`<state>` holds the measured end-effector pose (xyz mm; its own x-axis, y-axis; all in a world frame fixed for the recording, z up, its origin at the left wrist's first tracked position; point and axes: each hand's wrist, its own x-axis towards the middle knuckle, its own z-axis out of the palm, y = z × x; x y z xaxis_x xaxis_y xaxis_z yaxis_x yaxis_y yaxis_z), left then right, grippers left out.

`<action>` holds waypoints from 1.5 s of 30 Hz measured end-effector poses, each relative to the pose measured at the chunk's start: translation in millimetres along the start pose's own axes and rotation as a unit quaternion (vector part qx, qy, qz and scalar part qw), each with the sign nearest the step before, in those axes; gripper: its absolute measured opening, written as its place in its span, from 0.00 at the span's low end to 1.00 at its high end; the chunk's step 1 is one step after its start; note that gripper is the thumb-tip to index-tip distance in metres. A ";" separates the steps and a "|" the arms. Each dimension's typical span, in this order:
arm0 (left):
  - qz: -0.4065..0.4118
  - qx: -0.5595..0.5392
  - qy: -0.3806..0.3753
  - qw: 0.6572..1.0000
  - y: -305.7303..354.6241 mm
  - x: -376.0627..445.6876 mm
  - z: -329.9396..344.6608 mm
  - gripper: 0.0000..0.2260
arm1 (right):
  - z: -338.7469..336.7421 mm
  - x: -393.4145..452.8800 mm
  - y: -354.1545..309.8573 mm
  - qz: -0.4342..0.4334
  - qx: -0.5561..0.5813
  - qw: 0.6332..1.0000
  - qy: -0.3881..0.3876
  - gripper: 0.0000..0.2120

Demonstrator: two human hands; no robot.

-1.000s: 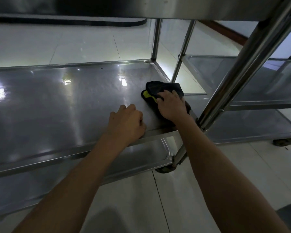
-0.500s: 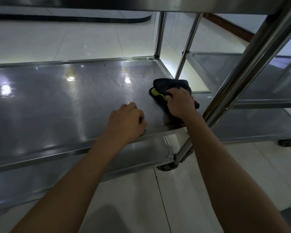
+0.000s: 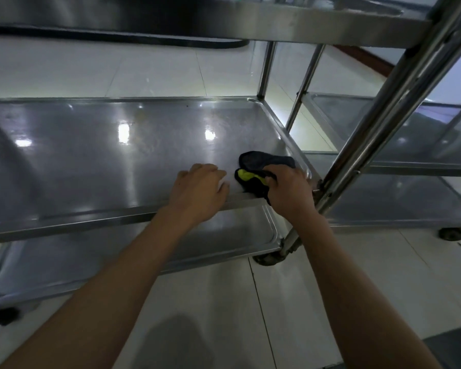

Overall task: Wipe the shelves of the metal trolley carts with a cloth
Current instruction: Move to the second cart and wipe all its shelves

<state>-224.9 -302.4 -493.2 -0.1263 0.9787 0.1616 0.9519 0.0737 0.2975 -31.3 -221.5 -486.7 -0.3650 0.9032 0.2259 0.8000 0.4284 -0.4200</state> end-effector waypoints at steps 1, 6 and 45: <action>-0.005 -0.001 0.004 1.000 -6.3 -4.8 -4.2 0.18 | 0.4 -1.3 -3.2 -0.005 0.006 1.000 0.003 0.12; -0.043 0.013 0.000 0.999 -38.5 -27.6 -22.4 0.18 | 13.4 -9.5 -35.8 -0.047 0.022 0.999 -0.002 0.15; -0.326 -0.034 -0.114 0.938 73.1 -312.7 -470.6 0.17 | -311.9 -173.0 -354.8 -0.168 0.107 0.951 -0.236 0.13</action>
<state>-247.3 -693.2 -79.2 -0.6057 0.7453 -0.2787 0.6712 0.6666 0.3241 -103.5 -538.3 -102.6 -0.7961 0.6048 -0.0200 0.5041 0.6445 -0.5748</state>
